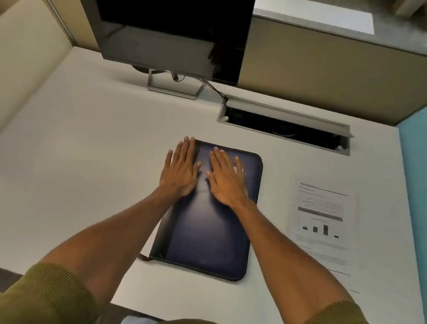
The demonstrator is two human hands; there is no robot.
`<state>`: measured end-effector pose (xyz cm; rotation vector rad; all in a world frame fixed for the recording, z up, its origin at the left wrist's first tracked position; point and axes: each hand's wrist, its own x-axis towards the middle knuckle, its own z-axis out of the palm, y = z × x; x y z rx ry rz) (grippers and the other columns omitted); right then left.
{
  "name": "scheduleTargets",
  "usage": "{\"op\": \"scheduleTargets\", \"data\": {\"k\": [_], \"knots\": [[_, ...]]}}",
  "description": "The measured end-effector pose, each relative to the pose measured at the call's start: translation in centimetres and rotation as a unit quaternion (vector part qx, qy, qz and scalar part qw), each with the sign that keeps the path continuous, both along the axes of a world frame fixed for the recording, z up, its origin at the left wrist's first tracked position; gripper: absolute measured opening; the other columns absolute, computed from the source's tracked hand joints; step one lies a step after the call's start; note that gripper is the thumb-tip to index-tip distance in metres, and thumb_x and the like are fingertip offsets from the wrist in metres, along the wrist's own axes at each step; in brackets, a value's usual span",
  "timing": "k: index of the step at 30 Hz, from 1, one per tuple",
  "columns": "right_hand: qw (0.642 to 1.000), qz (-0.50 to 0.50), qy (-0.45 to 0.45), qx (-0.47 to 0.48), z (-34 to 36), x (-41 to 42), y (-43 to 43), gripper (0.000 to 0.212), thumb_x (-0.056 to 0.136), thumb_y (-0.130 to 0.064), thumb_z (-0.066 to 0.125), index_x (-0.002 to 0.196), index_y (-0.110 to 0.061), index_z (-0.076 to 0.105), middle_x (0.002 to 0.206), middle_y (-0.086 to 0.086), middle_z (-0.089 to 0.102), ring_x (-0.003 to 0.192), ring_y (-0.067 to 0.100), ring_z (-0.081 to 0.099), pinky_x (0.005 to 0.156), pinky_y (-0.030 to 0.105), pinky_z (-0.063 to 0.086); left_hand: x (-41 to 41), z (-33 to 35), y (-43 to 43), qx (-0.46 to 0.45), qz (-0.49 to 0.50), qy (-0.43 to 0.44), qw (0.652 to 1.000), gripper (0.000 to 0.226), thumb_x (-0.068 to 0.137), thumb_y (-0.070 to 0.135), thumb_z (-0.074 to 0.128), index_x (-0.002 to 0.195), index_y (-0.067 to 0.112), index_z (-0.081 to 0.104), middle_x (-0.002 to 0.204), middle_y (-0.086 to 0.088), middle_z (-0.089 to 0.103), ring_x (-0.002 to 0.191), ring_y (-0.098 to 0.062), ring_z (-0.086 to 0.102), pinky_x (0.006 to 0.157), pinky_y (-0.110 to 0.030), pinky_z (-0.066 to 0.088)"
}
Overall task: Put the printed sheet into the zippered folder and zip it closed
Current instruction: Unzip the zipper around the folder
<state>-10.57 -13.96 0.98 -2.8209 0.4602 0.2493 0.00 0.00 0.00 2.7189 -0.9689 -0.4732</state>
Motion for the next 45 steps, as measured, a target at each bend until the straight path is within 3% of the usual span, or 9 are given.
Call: {"op": "scheduleTargets", "data": {"k": [5,8,11,15,23,31,38,43,45], "knots": [[0.998,0.03,-0.029,0.053,0.3,4.3,-1.1,0.057,0.113,-0.031,0.039,0.167,-0.018,0.027,0.174,-0.001,0.026,0.164,0.017,0.018,0.134,0.048,0.01,2.6,-0.7,-0.2,0.003,0.049,0.037,0.998,0.071,0.116,0.043,0.023,0.173,0.017,-0.01,0.182,-0.004,-0.009,0.17,-0.025,-0.004,0.139,-0.047,0.001],[0.996,0.017,-0.041,0.083,0.5,7.1,-2.1,0.049,0.109,-0.018,0.046,0.158,-0.018,0.045,0.164,0.0,0.045,0.154,0.021,0.038,0.13,0.044,0.023,3.9,-1.0,-0.4,0.009,0.05,0.022,0.998,0.067,0.115,0.036,0.033,0.172,0.01,0.012,0.18,-0.012,0.015,0.167,-0.033,0.016,0.136,-0.049,0.017],[0.996,0.025,-0.032,0.082,0.8,10.1,-3.1,0.05,0.103,-0.003,0.05,0.151,-0.019,0.055,0.152,0.003,0.057,0.14,0.026,0.05,0.118,0.044,0.036,5.0,-1.1,-1.0,-0.003,0.061,0.02,0.998,0.054,0.113,0.032,0.041,0.163,0.012,0.036,0.166,-0.013,0.04,0.15,-0.039,0.041,0.12,-0.053,0.039],[0.995,0.049,-0.008,0.088,0.7,13.1,-4.0,0.055,0.098,0.002,0.057,0.147,-0.024,0.059,0.142,0.005,0.061,0.132,0.028,0.056,0.111,0.049,0.044,5.9,-1.6,-2.2,-0.038,0.076,0.026,0.996,0.042,0.111,0.029,0.044,0.149,0.015,0.052,0.148,-0.012,0.056,0.131,-0.038,0.056,0.107,-0.051,0.048],[0.988,0.091,0.019,0.124,-0.6,16.4,-5.3,0.041,0.095,-0.001,0.067,0.128,-0.025,0.072,0.127,0.005,0.059,0.115,0.025,0.062,0.096,0.044,0.057,7.4,-3.1,-3.0,-0.113,0.149,0.086,0.979,0.038,0.109,0.039,0.051,0.14,0.019,0.057,0.142,-0.005,0.054,0.122,-0.031,0.063,0.097,-0.053,0.057],[0.984,0.121,0.019,0.126,-1.3,17.5,-7.2,0.017,0.099,-0.005,0.066,0.109,-0.017,0.074,0.119,0.004,0.058,0.105,0.022,0.063,0.084,0.036,0.056,7.8,-3.8,-4.2,-0.175,0.21,0.106,0.956,0.03,0.105,0.035,0.058,0.132,0.021,0.056,0.133,0.0,0.059,0.119,-0.025,0.063,0.096,-0.047,0.055],[0.979,0.177,0.022,0.095,-1.0,17.4,-7.4,0.017,0.102,-0.01,0.062,0.112,-0.018,0.072,0.113,0.005,0.061,0.101,0.024,0.061,0.088,0.047,0.058,8.3,-3.9,-4.7,-0.136,0.183,0.103,0.968,0.023,0.109,0.027,0.049,0.128,0.016,0.055,0.134,-0.01,0.054,0.121,-0.034,0.057,0.1,-0.057,0.052],[0.972,0.221,0.028,0.077,-0.4,17.0,-8.2,0.026,0.103,-0.012,0.06,0.127,-0.021,0.067,0.115,0.003,0.068,0.109,0.023,0.059,0.091,0.041,0.053,9.0,-3.7,-4.9,-0.104,0.146,0.105,0.978,0.017,0.109,0.024,0.046,0.122,0.014,0.05,0.132,-0.009,0.053,0.12,-0.036,0.053,0.099,-0.058,0.049],[0.968,0.239,0.034,0.061,-0.3,16.7,-8.6,0.02,0.101,-0.01,0.06,0.115,-0.022,0.067,0.107,0.002,0.066,0.103,0.022,0.057,0.083,0.037,0.048,8.9,-3.7,-4.9,-0.104,0.14,0.104,0.979,0.015,0.109,0.025,0.046,0.121,0.016,0.05,0.131,-0.007,0.053,0.119,-0.034,0.053,0.098,-0.055,0.047]]}}
